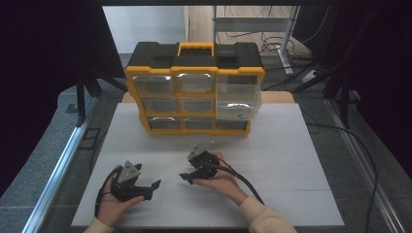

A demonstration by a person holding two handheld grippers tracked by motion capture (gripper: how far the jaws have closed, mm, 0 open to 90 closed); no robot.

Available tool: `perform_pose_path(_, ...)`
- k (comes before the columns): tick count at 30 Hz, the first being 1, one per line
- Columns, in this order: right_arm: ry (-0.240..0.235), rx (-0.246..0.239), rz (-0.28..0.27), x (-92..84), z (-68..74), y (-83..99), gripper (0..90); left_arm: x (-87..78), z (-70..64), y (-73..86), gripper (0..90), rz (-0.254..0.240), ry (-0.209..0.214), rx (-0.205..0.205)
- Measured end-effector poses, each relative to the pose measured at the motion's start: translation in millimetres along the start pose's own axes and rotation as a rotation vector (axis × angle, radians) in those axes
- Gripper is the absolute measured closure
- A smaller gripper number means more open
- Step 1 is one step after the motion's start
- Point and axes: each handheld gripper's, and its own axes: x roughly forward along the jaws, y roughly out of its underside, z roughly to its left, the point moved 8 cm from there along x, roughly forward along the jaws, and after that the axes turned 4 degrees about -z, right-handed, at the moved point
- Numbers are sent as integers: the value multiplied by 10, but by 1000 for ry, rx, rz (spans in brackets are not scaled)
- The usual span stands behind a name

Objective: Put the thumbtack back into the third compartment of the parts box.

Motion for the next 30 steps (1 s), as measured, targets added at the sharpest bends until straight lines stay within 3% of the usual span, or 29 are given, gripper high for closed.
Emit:
perform_pose_path(5, 4, -11, 38, 89, 53, 60, 371, 3, -2, 2, 95, 2, 1, 1)
perform_pose_path(12, 34, -83, 79, 136, 88, 114, 461, 1, -2, 2, 94, 1, 1, 1)
perform_pose_path(16, 23, -84, 78, 140, 106, 118, 538, 1, -4, 0, 94, 0, 0, 2)
perform_pose_path(23, 0, -101, 98, 125, 167, 119, 805, 2, -8, 1, 95, 1, 0, 4)
perform_pose_path(30, -11, -73, 92, 120, 160, 124, 829, 3, -5, 4, 95, 3, 1, 6)
